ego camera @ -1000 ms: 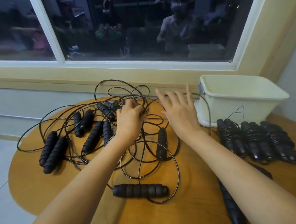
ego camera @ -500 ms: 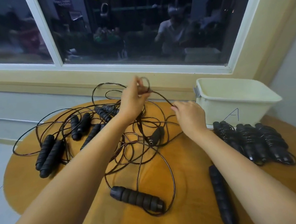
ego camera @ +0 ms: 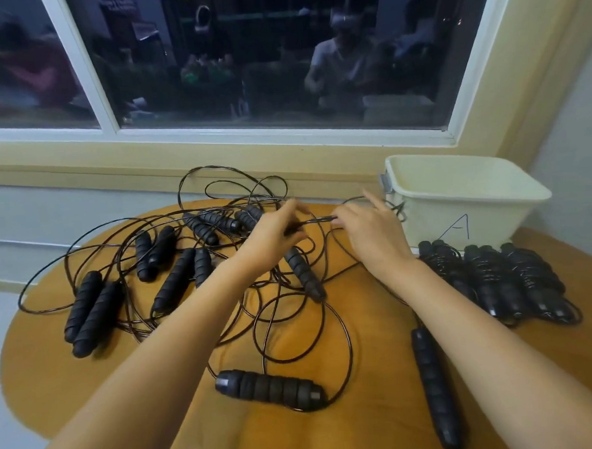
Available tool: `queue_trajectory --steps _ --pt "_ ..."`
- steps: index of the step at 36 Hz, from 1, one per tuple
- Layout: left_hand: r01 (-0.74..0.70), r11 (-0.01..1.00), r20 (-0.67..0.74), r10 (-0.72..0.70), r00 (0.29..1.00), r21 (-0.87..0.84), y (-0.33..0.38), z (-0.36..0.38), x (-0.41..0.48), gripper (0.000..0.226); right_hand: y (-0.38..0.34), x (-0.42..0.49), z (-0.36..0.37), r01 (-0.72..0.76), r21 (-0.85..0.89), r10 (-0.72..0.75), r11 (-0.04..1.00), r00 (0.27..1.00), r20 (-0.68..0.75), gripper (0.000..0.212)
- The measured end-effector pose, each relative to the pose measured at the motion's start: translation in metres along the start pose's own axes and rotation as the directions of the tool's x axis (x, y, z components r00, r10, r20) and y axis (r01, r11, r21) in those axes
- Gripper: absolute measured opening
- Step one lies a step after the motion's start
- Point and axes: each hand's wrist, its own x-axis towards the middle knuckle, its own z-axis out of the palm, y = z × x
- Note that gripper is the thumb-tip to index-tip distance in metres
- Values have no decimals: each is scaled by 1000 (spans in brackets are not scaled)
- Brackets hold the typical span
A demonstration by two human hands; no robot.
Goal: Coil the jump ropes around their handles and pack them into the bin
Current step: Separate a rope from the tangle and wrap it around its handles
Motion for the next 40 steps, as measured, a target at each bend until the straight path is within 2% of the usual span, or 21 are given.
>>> queue_trajectory --steps 1,3,6,8,12,15,18,21,23,25,27,29,31,33,36,40 --pt "29 997 50 -33 998 67 -10 -1 -4 25 1 -1 -3 -36 21 36 999 998 -41 3" --pt "88 983 130 -110 985 160 -24 -4 -11 10 2 -1 -9 -100 26 102 995 991 -84 11" --pt "137 960 137 -174 975 245 -28 -14 -9 7 5 -2 -11 -118 -20 116 993 990 -82 15" --pt "141 955 32 -154 988 260 -20 -23 0 8 6 -3 -10 -142 -26 140 989 987 -80 15" --pt "121 991 -297 -96 950 66 12 -53 26 19 5 -2 -11 -211 -1 210 978 977 -17 12" --pt "19 989 -366 38 930 149 32 -66 40 19 3 2 -16 -255 20 255 967 967 24 13" --pt "18 947 -233 61 971 322 27 -60 37 19 6 1 -16 -333 -17 331 943 930 161 18" --pt "-13 935 -110 56 992 355 13 -44 23 16 10 -5 -13 -373 6 362 928 903 232 36" --pt "-20 940 -84 51 995 339 10 -35 16 15 6 -6 -14 -321 59 300 945 925 233 58" --pt "-36 955 -70 59 996 293 12 -27 13 14 -2 -2 -16 -184 46 168 982 955 244 68" --pt "-72 969 -71 91 993 235 14 -19 12 13 -9 3 -13 -65 7 60 998 956 286 66" --pt "-63 983 -86 79 993 172 14 -17 11 11 -14 5 -8 -26 -2 26 1000 955 296 54" --pt "-54 987 -46 61 997 151 6 -17 8 9 -14 4 -4 -36 79 19 996 980 199 35" --pt "-50 973 64 36 997 225 -7 -19 2 8 -13 1 -3 -60 166 47 984 995 83 25" --pt "-14 946 135 -32 990 324 -33 -22 -10 6 -10 -2 -5 -121 220 120 968 993 15 35" --pt "38 938 42 -56 998 345 -45 -24 -15 11 -13 -8 -2 -156 188 150 970 988 47 40"
